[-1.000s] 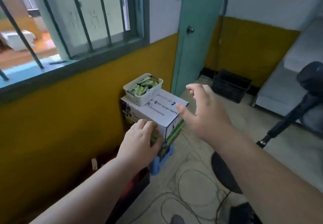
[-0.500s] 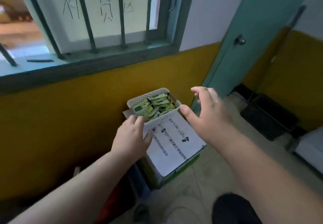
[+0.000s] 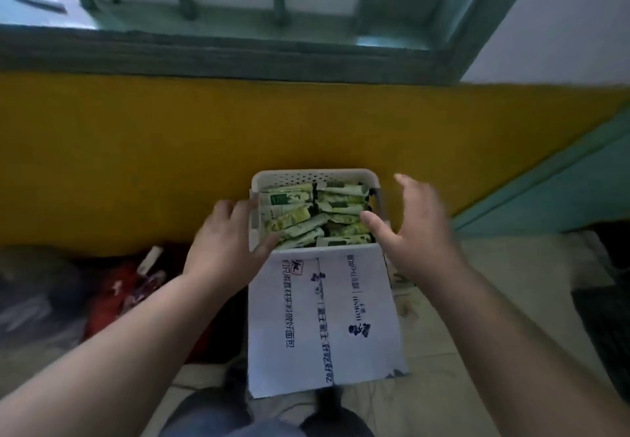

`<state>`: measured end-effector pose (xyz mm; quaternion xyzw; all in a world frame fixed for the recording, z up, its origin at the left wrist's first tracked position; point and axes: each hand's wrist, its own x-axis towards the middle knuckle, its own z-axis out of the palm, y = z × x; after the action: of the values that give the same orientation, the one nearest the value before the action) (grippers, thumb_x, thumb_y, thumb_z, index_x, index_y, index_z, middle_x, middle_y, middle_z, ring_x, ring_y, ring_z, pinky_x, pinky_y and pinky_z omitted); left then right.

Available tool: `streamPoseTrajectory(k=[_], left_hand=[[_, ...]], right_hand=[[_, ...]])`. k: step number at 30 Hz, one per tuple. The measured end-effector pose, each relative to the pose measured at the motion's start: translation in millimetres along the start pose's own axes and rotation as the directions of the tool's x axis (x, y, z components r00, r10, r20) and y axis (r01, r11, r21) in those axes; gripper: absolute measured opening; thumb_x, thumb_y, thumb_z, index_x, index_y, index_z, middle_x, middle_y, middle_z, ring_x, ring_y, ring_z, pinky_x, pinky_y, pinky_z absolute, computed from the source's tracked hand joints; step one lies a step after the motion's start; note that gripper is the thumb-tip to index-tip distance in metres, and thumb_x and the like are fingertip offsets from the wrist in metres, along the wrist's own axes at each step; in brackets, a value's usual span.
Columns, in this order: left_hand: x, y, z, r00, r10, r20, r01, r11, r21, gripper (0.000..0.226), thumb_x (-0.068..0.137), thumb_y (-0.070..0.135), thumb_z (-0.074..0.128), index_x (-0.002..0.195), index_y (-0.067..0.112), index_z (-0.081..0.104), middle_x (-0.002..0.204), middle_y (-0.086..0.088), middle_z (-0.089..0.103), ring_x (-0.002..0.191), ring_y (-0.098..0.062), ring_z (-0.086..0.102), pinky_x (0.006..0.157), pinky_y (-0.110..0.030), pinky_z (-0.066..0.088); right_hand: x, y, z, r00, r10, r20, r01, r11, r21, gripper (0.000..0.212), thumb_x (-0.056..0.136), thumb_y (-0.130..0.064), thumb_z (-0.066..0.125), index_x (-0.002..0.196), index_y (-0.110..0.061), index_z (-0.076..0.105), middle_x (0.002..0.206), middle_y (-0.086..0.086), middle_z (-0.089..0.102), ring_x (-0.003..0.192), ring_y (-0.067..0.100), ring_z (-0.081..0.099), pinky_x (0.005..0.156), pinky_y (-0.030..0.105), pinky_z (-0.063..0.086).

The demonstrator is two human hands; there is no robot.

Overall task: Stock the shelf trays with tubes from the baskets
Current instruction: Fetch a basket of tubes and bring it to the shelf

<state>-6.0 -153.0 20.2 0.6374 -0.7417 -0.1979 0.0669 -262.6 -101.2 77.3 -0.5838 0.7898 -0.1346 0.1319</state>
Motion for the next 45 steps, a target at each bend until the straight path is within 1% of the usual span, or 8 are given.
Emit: streamPoseTrajectory(k=[5, 10, 18, 22, 27, 32, 38, 45], left_hand=[[18.6, 3.4, 32.3, 0.986, -0.075, 0.146, 0.089, 0.992, -0.092, 0.102, 0.069, 0.074, 0.061, 0.148, 0.031, 0.012, 0.135, -0.004, 0.039, 0.119, -0.025, 0.048, 0.088, -0.042, 0.048], [35.2, 5.2, 53.4, 0.971, -0.068, 0.229, 0.094, 0.990, -0.105, 0.124, 0.059, 0.081, 0.057, 0.148, 0.037, -0.018, 0.148, -0.007, 0.025, 0.134, -0.029, 0.034, 0.100, -0.046, 0.041], [43.9, -1.0, 63.4, 0.988, -0.077, 0.133, 0.123, 0.915, -0.384, 0.134, 0.039, 0.080, 0.074, 0.148, 0.045, 0.006, 0.133, 0.004, 0.039, 0.119, -0.020, 0.047, 0.089, -0.051, 0.053], [25.7, -3.9, 38.0, 0.977, -0.138, 0.161, 0.194, 0.886, -0.421, 0.135, 0.030, 0.080, 0.079, 0.144, 0.052, 0.011, 0.134, 0.007, 0.045, 0.120, -0.020, 0.052, 0.086, -0.050, 0.055], [-61.8, -37.3, -44.3, 0.959, -0.283, -0.016, 0.247, 0.861, -0.444, 0.125, 0.044, 0.056, 0.089, 0.145, 0.048, 0.015, 0.115, 0.008, 0.049, 0.102, -0.002, 0.048, 0.082, -0.025, 0.045], [-169.9, -105.9, -113.0, 0.848, -0.497, -0.185, 0.373, 0.807, -0.458, 0.121, 0.044, 0.059, 0.087, 0.142, 0.054, 0.016, 0.116, 0.006, 0.050, 0.103, -0.011, 0.047, 0.086, -0.038, 0.046], [-304.3, -230.6, -171.0, 0.647, -0.711, -0.275, 0.465, 0.654, -0.596, 0.127, 0.046, 0.057, 0.089, 0.145, 0.053, 0.010, 0.125, 0.010, 0.043, 0.112, -0.009, 0.045, 0.082, -0.031, 0.039], [-457.4, -352.7, -228.4, 0.367, -0.883, -0.294, 0.601, 0.466, -0.650, 0.142, 0.031, 0.085, 0.073, 0.147, 0.051, -0.003, 0.138, 0.011, 0.041, 0.123, -0.012, 0.048, 0.098, -0.041, 0.046]], right_hand=[[51.1, 49.3, 37.9, 0.951, 0.041, 0.305, -0.042, 0.999, -0.004, 0.123, 0.056, -0.092, 0.051, 0.149, -0.037, -0.007, 0.156, 0.004, 0.021, 0.140, 0.031, 0.027, 0.106, 0.052, 0.038], [74.6, 72.5, 68.5, 0.847, -0.087, 0.524, 0.024, 0.992, 0.126, 0.140, 0.049, -0.088, 0.063, 0.146, -0.037, -0.023, 0.160, -0.006, 0.012, 0.140, 0.023, 0.030, 0.107, 0.042, 0.039], [82.5, 75.1, 80.7, 0.825, -0.139, 0.547, -0.113, 0.908, 0.402, 0.146, 0.054, -0.053, 0.087, 0.147, -0.034, -0.024, 0.161, -0.009, 0.006, 0.145, 0.016, 0.021, 0.113, 0.037, 0.032], [71.2, 45.1, 59.8, 0.818, -0.119, 0.562, -0.071, 0.950, 0.304, 0.152, 0.043, -0.062, 0.086, 0.146, -0.039, -0.023, 0.159, -0.002, 0.021, 0.139, 0.020, 0.035, 0.107, 0.039, 0.041], [44.3, -46.4, 27.4, 0.749, -0.359, 0.556, 0.080, 0.883, 0.462, 0.146, 0.039, -0.054, 0.092, 0.141, -0.057, -0.012, 0.127, -0.021, 0.053, 0.110, 0.007, 0.060, 0.088, 0.037, 0.056], [-0.9, -184.2, 35.6, 0.570, -0.621, 0.539, 0.317, 0.771, 0.553, 0.145, 0.038, -0.057, 0.093, 0.145, -0.051, -0.006, 0.129, -0.020, 0.055, 0.113, 0.004, 0.059, 0.089, 0.036, 0.055], [-104.2, -372.1, 74.2, 0.363, -0.752, 0.551, 0.546, 0.650, 0.528, 0.148, 0.045, -0.056, 0.090, 0.150, -0.036, -0.013, 0.124, -0.027, 0.053, 0.106, -0.003, 0.058, 0.088, 0.021, 0.050], [-242.0, -560.3, 124.3, 0.046, -0.837, 0.546, 0.664, 0.434, 0.609, 0.105, 0.051, -0.057, 0.087, 0.122, -0.065, 0.009, 0.104, -0.039, 0.051, 0.088, -0.014, 0.054, 0.068, 0.010, 0.045]])
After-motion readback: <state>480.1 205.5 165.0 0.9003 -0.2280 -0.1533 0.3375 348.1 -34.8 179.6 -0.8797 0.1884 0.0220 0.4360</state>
